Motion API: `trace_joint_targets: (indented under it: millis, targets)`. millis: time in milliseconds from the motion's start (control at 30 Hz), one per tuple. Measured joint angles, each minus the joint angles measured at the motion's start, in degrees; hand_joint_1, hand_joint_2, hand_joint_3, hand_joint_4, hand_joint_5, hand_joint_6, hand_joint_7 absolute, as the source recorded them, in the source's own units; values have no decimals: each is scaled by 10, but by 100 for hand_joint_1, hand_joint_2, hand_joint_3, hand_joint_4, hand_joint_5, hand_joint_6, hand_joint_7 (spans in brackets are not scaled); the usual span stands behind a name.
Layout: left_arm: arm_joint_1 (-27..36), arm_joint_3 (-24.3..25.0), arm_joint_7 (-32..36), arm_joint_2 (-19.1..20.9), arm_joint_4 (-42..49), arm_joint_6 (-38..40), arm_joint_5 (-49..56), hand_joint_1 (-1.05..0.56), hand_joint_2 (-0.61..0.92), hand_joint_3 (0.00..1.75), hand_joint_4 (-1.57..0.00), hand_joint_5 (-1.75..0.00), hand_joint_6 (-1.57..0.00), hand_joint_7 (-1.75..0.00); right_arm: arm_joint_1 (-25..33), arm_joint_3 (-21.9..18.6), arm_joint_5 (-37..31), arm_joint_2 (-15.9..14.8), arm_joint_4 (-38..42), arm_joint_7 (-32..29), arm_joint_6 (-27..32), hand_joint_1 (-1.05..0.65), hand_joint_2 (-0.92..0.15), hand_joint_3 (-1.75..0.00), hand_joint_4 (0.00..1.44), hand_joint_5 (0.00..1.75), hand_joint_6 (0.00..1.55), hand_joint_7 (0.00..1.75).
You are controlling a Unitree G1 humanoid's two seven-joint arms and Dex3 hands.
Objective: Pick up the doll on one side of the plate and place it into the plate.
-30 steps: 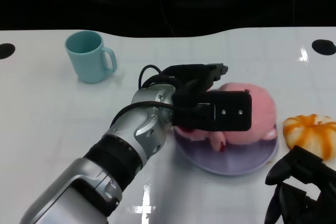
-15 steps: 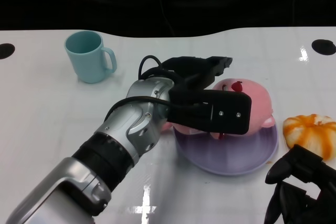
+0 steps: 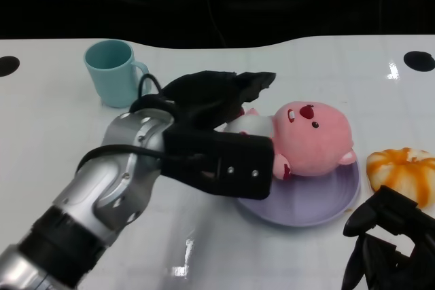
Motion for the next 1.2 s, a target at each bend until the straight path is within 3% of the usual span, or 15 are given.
trace_joint_targets:
  millis: [333,567,800,900,1033,1133,1200]
  targets:
    - [131,65,-2,79,-128,-44,-16,-97,92,34,-12,-10,-10,-5,-3,2,-2,-2,0,-1,5,-3,-69,-134,66,175,41,175]
    - [217,109,14,97,-171,-78,-22,-78,92,22,-21,-18,-19,-6,-10,4,-3,-3,0,-1,8,-6,-68,-132,67,175,41,175]
    - [296,152,70,94,-183,-139,-49,-36,91,4,-54,-35,-40,-9,-12,11,-3,-2,-4,-6,16,-6,-69,-131,67,175,42,175]
    - [328,166,89,82,-183,-146,-66,-16,92,4,-72,-63,-68,-10,-12,14,-2,-2,-7,-6,17,-5,-70,-131,67,175,42,175]
    - [363,177,109,70,-184,-163,-82,-7,91,21,-81,-91,-99,-12,-12,14,0,-2,-9,-8,22,-4,-70,-131,66,175,41,175]
    - [386,186,109,66,-188,-164,-100,-3,67,73,-84,-108,-113,-13,-13,14,1,-2,-9,-8,24,-4,-70,-131,66,175,41,175]
    - [399,189,109,63,-198,-158,-107,-3,61,90,-86,-117,-117,-17,-14,14,1,-2,-9,-8,25,-5,-70,-131,66,175,41,175]
